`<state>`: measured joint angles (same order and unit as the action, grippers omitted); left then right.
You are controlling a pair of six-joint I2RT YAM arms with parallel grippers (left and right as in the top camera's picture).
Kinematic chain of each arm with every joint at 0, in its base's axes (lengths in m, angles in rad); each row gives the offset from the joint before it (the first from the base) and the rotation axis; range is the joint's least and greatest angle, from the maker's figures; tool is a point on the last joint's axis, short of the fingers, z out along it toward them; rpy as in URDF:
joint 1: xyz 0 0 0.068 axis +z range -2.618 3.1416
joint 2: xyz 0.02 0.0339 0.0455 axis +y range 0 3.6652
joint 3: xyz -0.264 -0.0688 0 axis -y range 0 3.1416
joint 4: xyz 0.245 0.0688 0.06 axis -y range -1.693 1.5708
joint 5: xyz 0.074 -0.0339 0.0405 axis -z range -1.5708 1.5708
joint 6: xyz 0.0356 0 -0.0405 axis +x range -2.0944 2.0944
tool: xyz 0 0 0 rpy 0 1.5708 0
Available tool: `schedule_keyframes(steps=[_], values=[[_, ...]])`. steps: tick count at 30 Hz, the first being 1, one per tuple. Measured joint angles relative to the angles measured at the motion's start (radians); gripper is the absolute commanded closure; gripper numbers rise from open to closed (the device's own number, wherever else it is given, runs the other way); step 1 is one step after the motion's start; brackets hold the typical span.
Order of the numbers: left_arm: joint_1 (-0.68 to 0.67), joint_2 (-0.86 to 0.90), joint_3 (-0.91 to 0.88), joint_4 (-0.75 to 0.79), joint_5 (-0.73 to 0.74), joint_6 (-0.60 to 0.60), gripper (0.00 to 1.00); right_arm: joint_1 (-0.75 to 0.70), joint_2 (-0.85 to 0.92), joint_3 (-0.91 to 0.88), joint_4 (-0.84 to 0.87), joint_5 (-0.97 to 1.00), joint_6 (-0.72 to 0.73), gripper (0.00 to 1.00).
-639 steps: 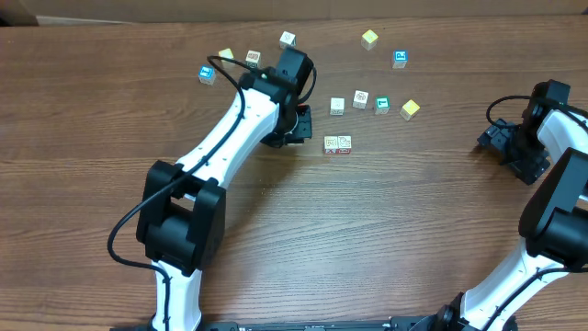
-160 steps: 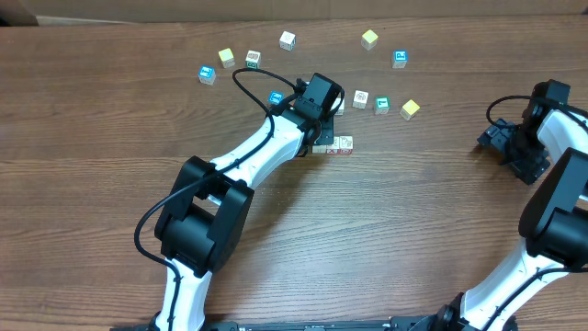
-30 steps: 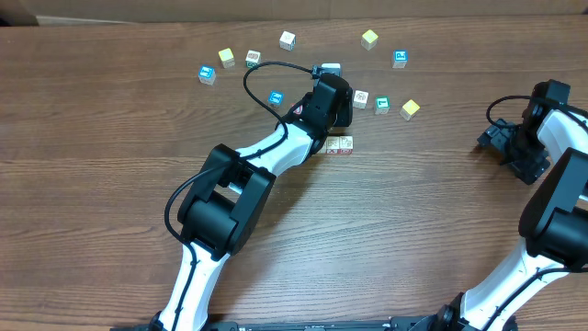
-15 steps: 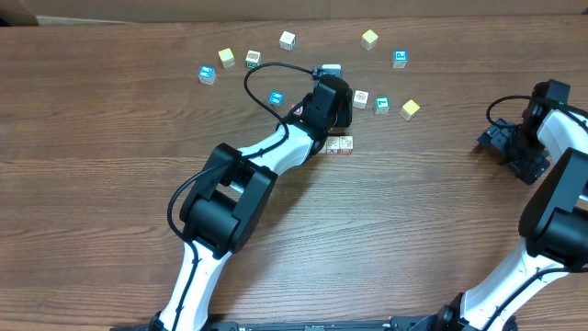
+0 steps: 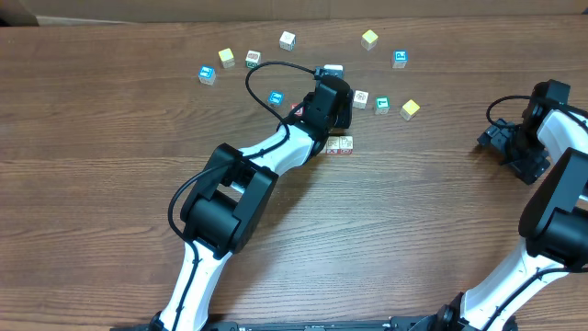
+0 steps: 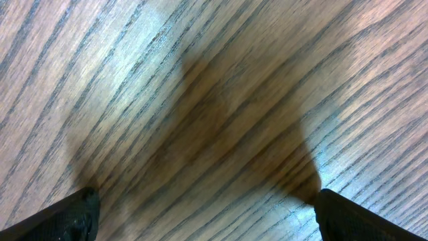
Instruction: Form a horizontal line
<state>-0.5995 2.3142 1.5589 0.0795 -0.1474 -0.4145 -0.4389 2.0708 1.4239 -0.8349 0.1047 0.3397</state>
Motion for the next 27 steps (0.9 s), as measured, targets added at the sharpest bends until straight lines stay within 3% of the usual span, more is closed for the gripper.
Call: schedule_keyframes(steps=[10,15,20,27], values=[[-0.003,0.014,0.000,0.030,-0.007,0.004,0.44,0.000,0.000,0.000,0.000,0.000,0.000,0.00],[-0.003,0.049,0.000,0.056,-0.014,0.011,0.57,0.000,0.000,0.000,0.000,0.000,0.000,0.00],[-0.003,0.050,0.000,0.056,-0.016,0.023,0.61,0.000,0.000,0.000,0.000,0.000,0.000,0.00],[-0.003,0.050,0.000,0.052,-0.027,0.043,0.57,0.000,0.000,0.000,0.000,0.000,0.000,0.00]])
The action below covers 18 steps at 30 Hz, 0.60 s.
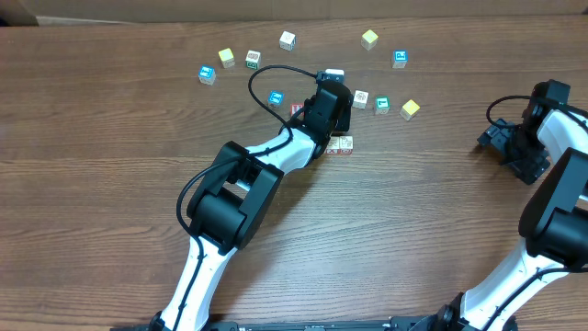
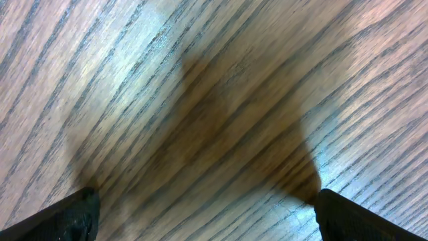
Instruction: Form a horizontal line
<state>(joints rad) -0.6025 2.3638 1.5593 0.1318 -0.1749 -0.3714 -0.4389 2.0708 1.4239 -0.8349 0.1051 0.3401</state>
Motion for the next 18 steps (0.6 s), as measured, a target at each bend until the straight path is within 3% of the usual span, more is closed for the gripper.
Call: schedule_keyframes(steps=[6,9,12,18], values=[[0.000,0.000,0.006,-0.021,-0.002,0.013,0.53,0.000,0.000,0.000,0.000,0.000,0.000,0.00],[0.000,-0.002,0.007,-0.029,-0.003,0.014,0.63,0.000,0.000,0.000,-0.001,0.000,0.000,0.00],[0.000,-0.003,0.007,-0.034,-0.006,0.017,0.66,0.000,0.000,0.000,0.000,0.000,0.000,0.00],[0.000,-0.003,0.007,-0.033,-0.005,0.017,0.55,0.000,0.000,0.000,-0.001,0.000,0.000,0.00]])
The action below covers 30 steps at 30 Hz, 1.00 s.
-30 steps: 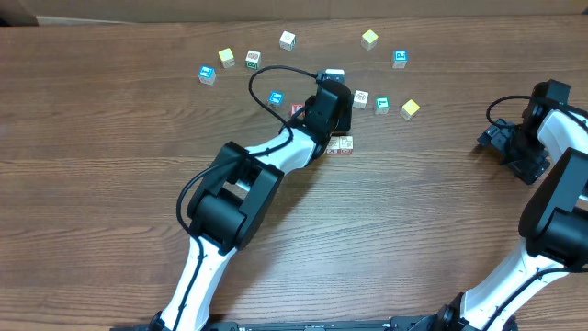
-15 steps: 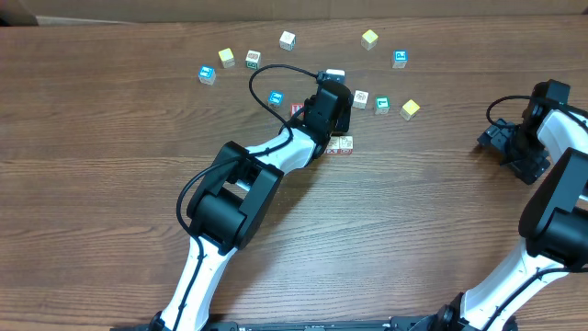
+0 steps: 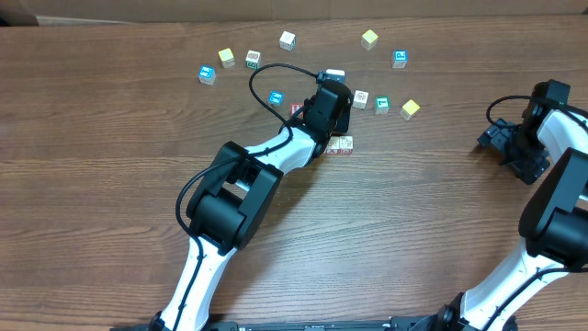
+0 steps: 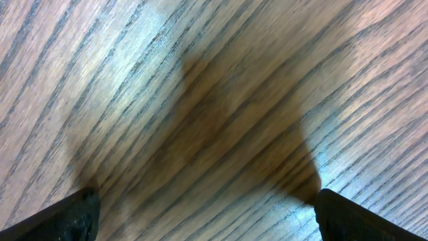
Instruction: Form a horizontal line
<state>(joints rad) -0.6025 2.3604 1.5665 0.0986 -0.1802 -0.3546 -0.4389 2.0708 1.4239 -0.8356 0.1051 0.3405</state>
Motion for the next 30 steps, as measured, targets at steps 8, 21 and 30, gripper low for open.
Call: schedule_keyframes(steps=[8,21,30], values=[[0.000,-0.005,0.000,0.002,0.000,-0.001,0.61,0.000,0.000,0.000,0.001,0.000,-0.001,0.00],[0.000,-0.030,0.000,0.006,0.000,0.000,0.65,0.000,0.000,0.000,0.001,0.000,-0.001,0.00],[0.000,-0.030,0.000,-0.023,0.000,0.000,0.56,0.000,0.000,0.000,0.001,0.000,-0.001,0.00]])
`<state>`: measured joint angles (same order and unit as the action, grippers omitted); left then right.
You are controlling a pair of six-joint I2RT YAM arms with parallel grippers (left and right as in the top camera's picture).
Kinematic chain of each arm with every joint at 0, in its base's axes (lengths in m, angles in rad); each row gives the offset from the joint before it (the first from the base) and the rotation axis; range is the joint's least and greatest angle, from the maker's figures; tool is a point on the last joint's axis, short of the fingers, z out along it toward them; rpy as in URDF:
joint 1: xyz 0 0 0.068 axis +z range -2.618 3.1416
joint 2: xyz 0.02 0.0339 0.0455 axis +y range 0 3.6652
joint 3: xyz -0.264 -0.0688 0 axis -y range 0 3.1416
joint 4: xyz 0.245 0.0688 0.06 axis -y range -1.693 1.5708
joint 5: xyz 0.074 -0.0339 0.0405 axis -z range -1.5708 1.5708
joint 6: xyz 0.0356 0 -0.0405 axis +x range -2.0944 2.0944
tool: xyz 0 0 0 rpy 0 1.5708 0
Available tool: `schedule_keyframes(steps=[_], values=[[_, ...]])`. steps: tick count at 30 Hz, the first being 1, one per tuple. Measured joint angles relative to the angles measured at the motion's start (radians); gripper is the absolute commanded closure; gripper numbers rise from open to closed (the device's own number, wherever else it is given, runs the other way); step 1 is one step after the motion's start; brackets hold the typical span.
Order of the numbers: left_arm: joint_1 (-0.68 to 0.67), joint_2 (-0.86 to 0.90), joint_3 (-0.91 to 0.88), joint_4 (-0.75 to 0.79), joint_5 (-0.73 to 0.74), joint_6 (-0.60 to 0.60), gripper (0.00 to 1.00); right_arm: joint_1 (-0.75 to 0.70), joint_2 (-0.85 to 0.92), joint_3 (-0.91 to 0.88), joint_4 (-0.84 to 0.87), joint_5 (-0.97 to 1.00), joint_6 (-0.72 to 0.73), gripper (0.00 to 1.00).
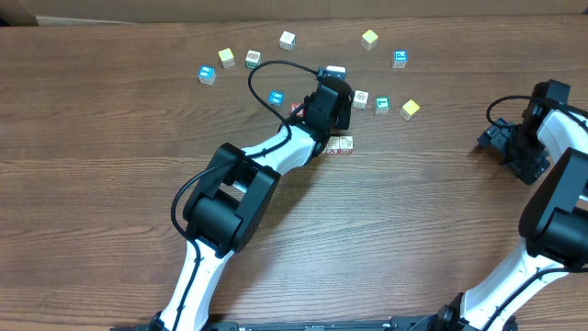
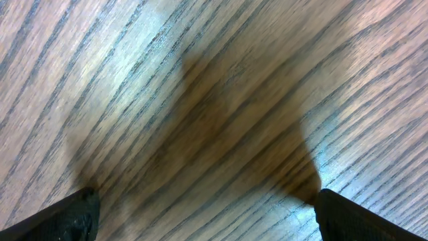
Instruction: Form a horizontal line
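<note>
Small cubes lie scattered across the far part of the wooden table: blue [image 1: 207,74], yellow [image 1: 226,57], white [image 1: 288,39], yellow [image 1: 369,39], blue [image 1: 400,59], blue [image 1: 276,97], white [image 1: 360,98], teal [image 1: 382,105], yellow [image 1: 410,109]. A red-patterned cube [image 1: 340,144] sits nearest the front. My left gripper [image 1: 331,92] hangs among them, its wrist covering the fingers; a white cube [image 1: 333,70] shows at its far tip and a red one [image 1: 296,110] beside it. My right gripper [image 2: 207,214] is open over bare wood at the right edge, holding nothing.
The left arm [image 1: 276,152] stretches diagonally from the front to the cubes, with a black cable loop [image 1: 262,78] above it. The right arm [image 1: 551,175] stands along the right side. A cardboard edge [image 1: 18,14] shows at the far left corner.
The left arm's elbow has shifted slightly left; its wrist stays over the same cubes. No cube has visibly moved. The right gripper is unchanged.
At every moment my left wrist was over the middle cubes, between the red cube and the white one, with only small shifts of the elbow. The cubes kept their places. My right gripper stayed open over bare wood at the right.
</note>
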<state>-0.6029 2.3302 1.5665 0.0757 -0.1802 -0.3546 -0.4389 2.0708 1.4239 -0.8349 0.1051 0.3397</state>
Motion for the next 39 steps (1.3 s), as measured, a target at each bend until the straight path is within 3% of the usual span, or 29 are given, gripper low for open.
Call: schedule_keyframes(steps=[2,6,15,21,24,35,39], values=[[0.000,0.000,0.000,0.000,0.000,0.000,0.55,0.000,0.000,0.000,0.000,0.000,0.000,0.00],[0.000,0.000,0.000,0.002,0.000,0.000,0.67,0.000,0.000,0.000,0.000,0.000,0.000,0.00],[-0.006,0.000,0.000,0.007,0.000,0.000,0.56,0.000,0.000,0.000,0.000,0.000,0.000,0.00],[-0.006,0.000,0.000,0.023,0.000,0.000,0.57,0.000,0.000,0.000,0.000,0.000,0.000,0.00],[-0.006,0.000,0.000,0.024,0.000,-0.002,0.65,0.000,0.000,0.000,0.000,0.000,0.000,0.00],[-0.006,0.000,0.000,0.032,0.000,0.008,0.51,0.000,0.000,0.000,0.000,0.000,0.000,0.00],[-0.006,0.004,0.000,0.032,0.000,0.011,0.50,0.000,0.000,0.000,0.000,0.000,0.000,0.00]])
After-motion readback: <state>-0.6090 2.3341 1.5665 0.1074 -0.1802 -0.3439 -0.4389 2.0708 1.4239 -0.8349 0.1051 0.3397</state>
